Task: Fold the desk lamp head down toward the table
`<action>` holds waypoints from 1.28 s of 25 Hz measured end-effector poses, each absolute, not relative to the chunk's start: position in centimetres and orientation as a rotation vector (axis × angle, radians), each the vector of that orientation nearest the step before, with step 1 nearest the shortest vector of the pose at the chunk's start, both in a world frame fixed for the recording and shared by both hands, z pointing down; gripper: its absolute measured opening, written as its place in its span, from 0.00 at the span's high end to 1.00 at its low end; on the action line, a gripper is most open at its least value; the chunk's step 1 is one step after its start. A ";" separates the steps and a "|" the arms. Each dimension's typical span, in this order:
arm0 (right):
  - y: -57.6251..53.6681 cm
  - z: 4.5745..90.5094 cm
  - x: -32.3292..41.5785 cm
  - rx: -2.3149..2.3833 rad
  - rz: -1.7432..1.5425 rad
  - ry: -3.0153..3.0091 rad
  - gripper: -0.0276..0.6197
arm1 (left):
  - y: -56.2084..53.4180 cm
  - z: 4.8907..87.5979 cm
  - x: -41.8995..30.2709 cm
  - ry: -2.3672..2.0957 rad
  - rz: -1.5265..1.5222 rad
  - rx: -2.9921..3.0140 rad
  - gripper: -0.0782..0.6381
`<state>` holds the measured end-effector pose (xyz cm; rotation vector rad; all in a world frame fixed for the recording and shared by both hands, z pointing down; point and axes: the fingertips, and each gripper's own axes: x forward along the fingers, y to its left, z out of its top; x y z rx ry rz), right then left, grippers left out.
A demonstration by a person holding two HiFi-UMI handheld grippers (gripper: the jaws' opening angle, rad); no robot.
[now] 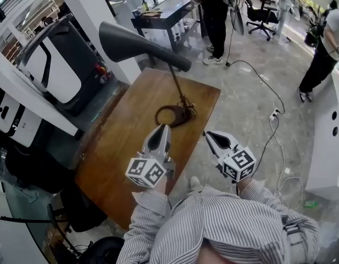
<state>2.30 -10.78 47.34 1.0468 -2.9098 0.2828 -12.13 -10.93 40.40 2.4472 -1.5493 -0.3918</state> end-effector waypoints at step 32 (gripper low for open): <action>-30.1 44.7 -9.1 0.971 -0.053 -2.841 0.80 | -24.6 16.2 -25.1 -1.845 -0.482 2.843 0.71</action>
